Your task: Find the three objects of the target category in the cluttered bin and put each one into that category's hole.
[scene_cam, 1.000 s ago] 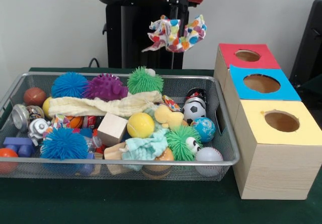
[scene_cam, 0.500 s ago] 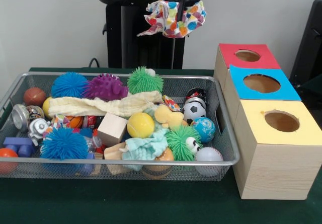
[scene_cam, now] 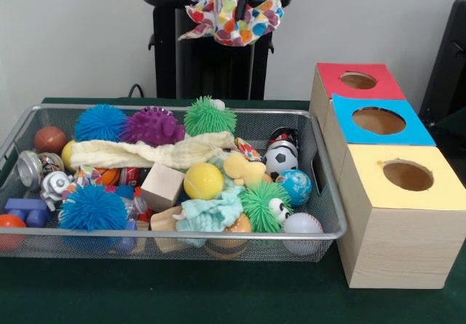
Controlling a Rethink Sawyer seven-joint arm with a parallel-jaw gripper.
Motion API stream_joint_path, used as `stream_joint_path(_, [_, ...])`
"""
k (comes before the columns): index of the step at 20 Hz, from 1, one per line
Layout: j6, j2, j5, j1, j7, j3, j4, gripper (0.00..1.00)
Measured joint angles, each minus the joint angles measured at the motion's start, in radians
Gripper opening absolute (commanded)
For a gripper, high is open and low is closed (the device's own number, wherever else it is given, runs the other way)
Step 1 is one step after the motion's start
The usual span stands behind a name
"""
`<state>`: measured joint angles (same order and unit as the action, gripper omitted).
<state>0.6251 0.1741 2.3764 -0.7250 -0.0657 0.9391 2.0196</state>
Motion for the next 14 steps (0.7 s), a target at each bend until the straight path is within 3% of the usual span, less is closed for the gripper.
stream_joint_path(8, [-0.152,0.066,-0.121,0.054,-0.148,-0.019,-0.083,0.0])
stream_joint_path(14, [-0.196,0.094,-0.158,0.083,-0.249,-0.046,-0.125,0.0])
